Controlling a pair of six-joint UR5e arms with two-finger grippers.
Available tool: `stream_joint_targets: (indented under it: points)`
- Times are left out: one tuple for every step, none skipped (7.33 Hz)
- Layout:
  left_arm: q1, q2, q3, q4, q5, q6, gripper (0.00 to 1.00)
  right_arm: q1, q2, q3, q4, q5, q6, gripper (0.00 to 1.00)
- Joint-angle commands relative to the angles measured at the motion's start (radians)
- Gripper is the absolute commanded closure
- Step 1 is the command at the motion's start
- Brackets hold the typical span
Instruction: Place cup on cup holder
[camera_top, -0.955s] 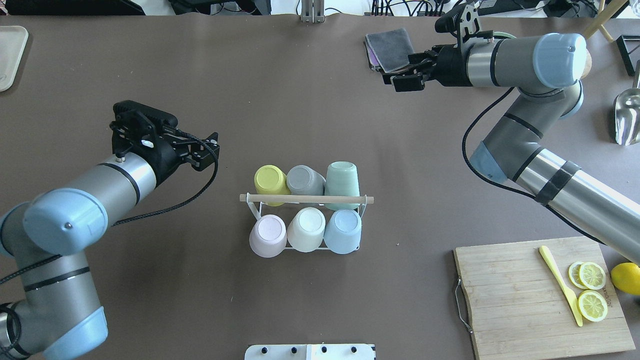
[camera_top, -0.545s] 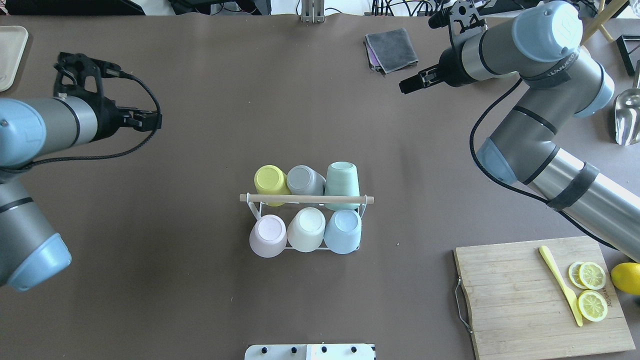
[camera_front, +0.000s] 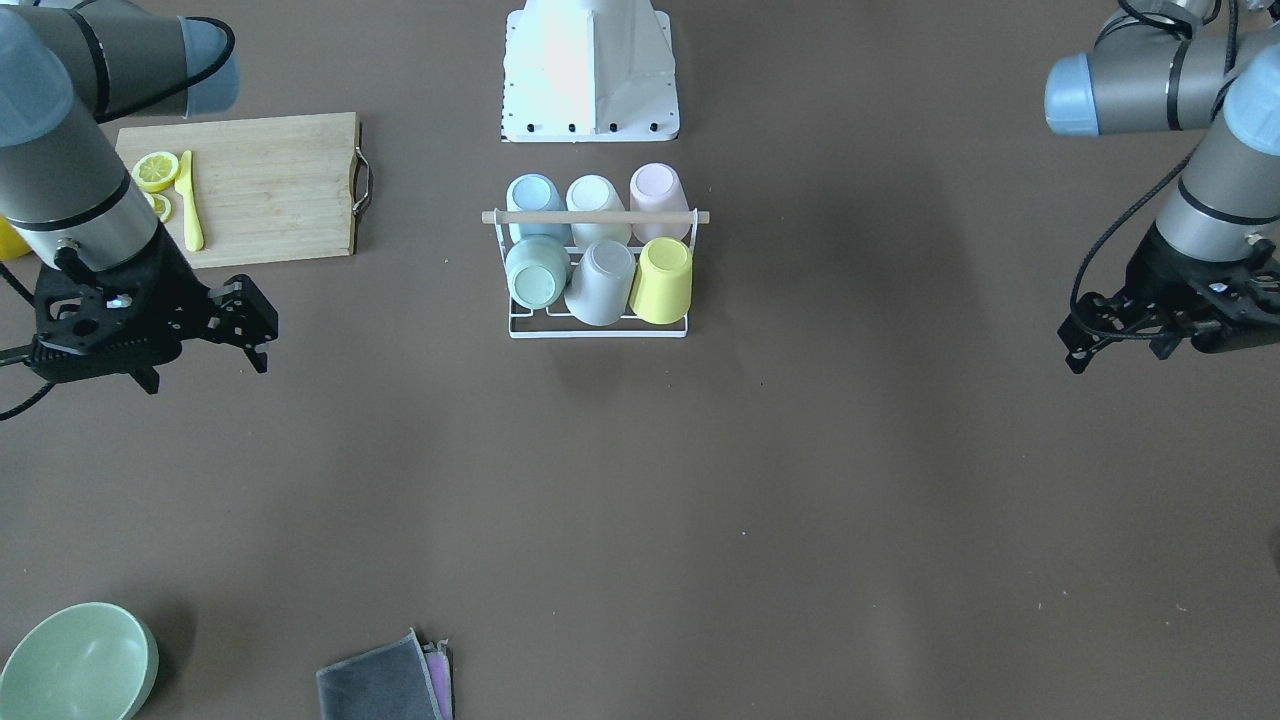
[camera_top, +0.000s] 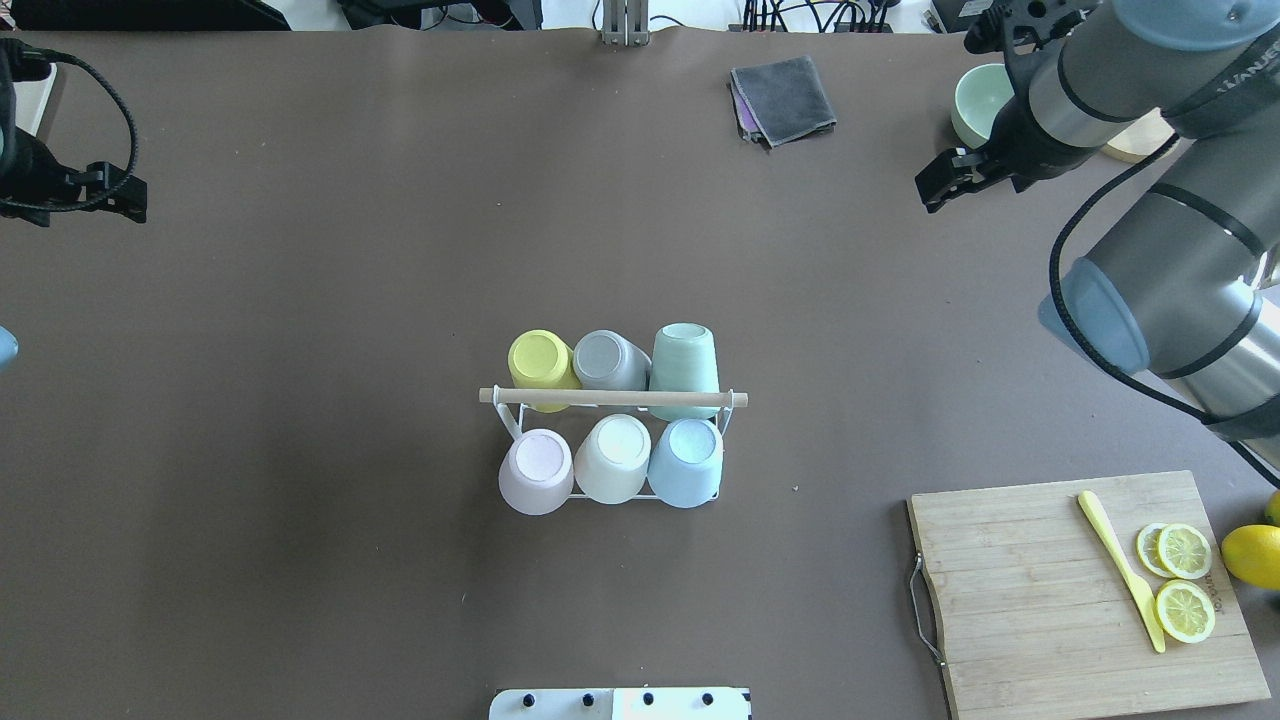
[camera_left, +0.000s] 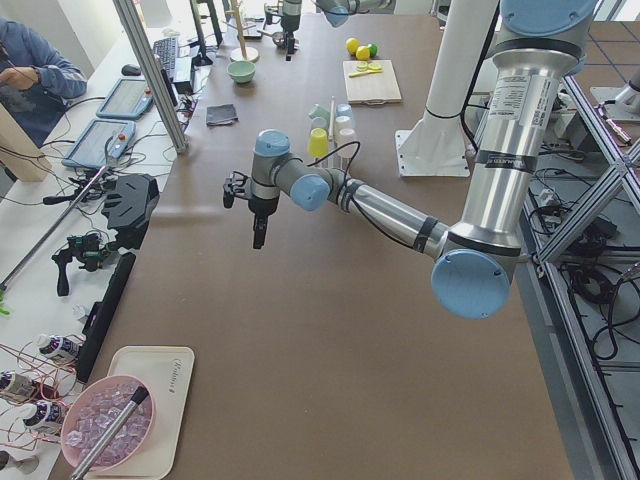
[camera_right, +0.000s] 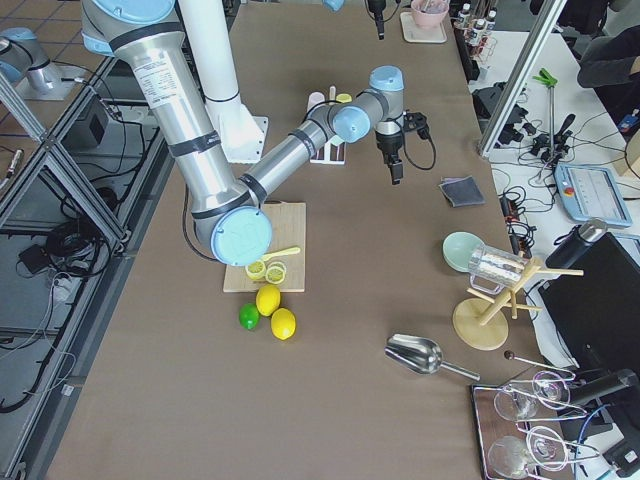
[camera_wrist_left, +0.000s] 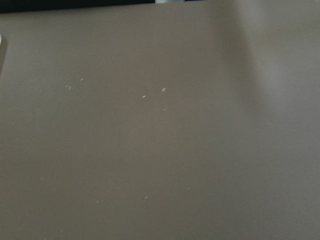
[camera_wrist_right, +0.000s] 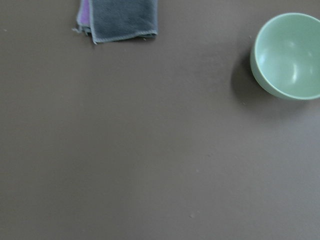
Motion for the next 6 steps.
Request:
stream_joint_targets:
  points:
    - [-0.119, -0.001, 0.118, 0.078, -0.108, 0.168, 0.01, 0.081, -0.148, 0.007, -0.064, 0.002, -0.244, 0.0]
    - [-0.161, -0.001, 0.173, 0.104, -0.119, 0.292, 0.01, 0.124, -0.204, -0.009, -0.066, 0.007, -0.365, 0.0]
    - [-0.23, -0.009, 0.25, 0.104, -0.16, 0.386, 0.01, 0.205, -0.229, -0.057, -0.065, 0.078, -0.412, 0.0]
    - [-0.282, -0.007, 0.282, 0.127, -0.176, 0.469, 0.01, 0.273, -0.264, -0.097, -0.059, 0.141, -0.494, 0.0]
    - [-0.354, 0.003, 0.319, 0.147, -0.179, 0.599, 0.01, 0.337, -0.281, -0.136, -0.06, 0.154, -0.527, 0.0]
    - [-0.438, 0.009, 0.362, 0.148, -0.197, 0.693, 0.01, 0.385, -0.311, -0.172, -0.057, 0.197, -0.53, 0.0]
